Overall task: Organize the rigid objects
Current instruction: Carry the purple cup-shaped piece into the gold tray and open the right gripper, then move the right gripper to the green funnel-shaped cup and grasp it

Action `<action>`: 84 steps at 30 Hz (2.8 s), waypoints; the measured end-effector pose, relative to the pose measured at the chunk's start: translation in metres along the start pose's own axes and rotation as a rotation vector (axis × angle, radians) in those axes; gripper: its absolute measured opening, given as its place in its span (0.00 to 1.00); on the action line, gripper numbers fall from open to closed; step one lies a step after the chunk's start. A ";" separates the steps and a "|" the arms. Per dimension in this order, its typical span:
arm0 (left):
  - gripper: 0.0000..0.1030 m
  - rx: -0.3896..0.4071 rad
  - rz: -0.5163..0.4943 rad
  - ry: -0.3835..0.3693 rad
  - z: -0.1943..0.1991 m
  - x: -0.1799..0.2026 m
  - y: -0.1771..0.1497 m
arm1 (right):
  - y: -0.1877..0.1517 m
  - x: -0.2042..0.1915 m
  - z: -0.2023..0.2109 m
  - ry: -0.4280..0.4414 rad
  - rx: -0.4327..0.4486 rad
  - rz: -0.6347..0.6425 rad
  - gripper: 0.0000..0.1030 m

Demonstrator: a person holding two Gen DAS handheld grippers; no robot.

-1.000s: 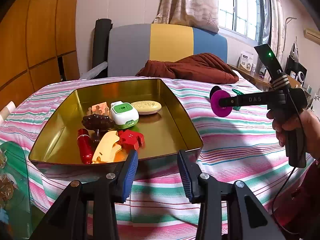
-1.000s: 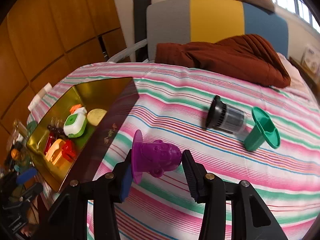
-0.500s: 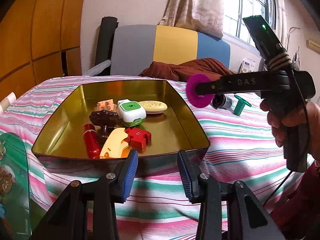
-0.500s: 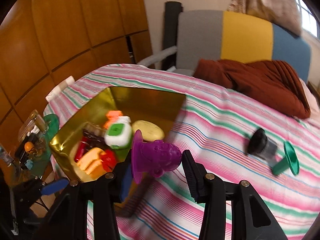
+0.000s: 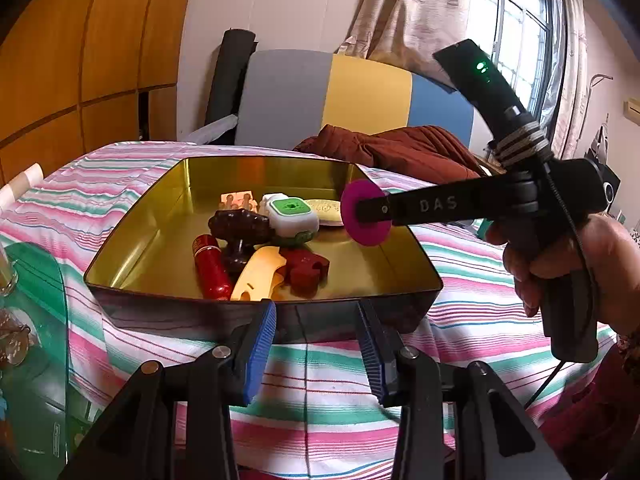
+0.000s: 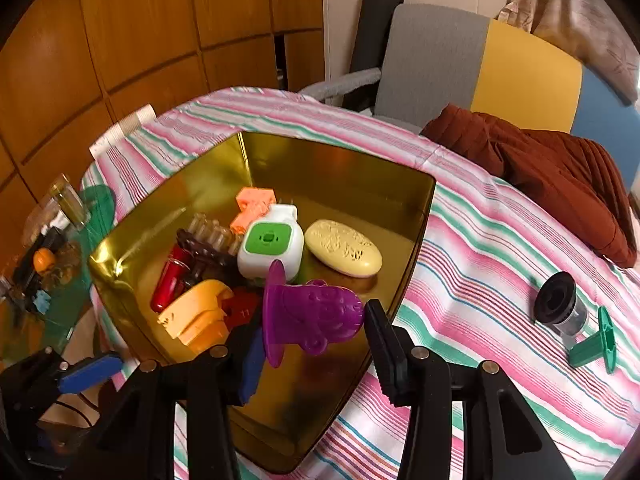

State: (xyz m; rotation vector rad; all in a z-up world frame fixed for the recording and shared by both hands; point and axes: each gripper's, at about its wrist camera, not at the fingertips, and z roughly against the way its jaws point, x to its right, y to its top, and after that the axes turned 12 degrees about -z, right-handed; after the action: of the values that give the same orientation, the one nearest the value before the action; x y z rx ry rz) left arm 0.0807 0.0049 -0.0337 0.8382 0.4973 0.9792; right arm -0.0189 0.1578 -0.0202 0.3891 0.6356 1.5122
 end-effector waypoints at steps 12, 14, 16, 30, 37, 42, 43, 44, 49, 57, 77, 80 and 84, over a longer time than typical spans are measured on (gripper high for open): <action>0.40 -0.005 -0.009 -0.002 0.001 0.002 -0.003 | 0.005 0.002 -0.023 -0.041 -0.046 -0.013 0.46; 0.40 -0.007 -0.010 -0.002 0.001 0.002 -0.004 | 0.005 0.001 -0.022 -0.038 -0.049 -0.014 0.46; 0.40 -0.012 -0.011 0.002 0.000 0.001 -0.005 | 0.004 0.002 -0.018 -0.032 -0.041 -0.019 0.48; 0.40 -0.014 -0.082 0.034 0.008 0.012 0.001 | -0.004 0.084 0.040 -0.031 0.181 -0.133 0.68; 0.40 0.004 -0.148 0.107 0.031 0.021 0.004 | -0.023 0.168 0.028 -0.095 0.158 -0.337 0.68; 0.40 -0.003 -0.165 0.122 0.036 0.027 0.010 | -0.021 0.190 0.028 0.006 0.125 -0.518 0.69; 0.40 0.001 -0.172 0.125 0.038 0.029 0.011 | -0.021 0.191 0.027 0.006 0.120 -0.526 0.69; 0.40 0.008 -0.178 0.124 0.040 0.030 0.012 | -0.021 0.190 0.026 0.003 0.114 -0.532 0.69; 0.40 -0.002 -0.183 0.106 0.036 0.036 0.011 | -0.022 0.193 0.021 -0.042 0.085 -0.543 0.69; 0.40 -0.037 -0.201 0.060 0.019 0.050 0.013 | -0.029 0.223 0.026 -0.141 0.070 -0.660 0.69; 0.40 -0.039 -0.291 -0.100 -0.005 0.106 0.033 | -0.032 0.311 0.072 -0.236 0.202 -0.973 0.79; 0.40 -0.038 -0.303 -0.120 -0.006 0.111 0.036 | -0.016 0.306 0.052 -0.235 0.118 -0.874 0.79; 0.40 -0.050 -0.308 -0.133 -0.010 0.114 0.036 | -0.011 0.310 0.029 -0.244 0.085 -0.791 0.77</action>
State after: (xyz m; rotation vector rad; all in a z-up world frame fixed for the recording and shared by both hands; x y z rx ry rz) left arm 0.1104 0.1190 -0.0112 0.7497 0.4694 0.6459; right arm -0.0103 0.4681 -0.0487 0.3248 0.5653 0.6741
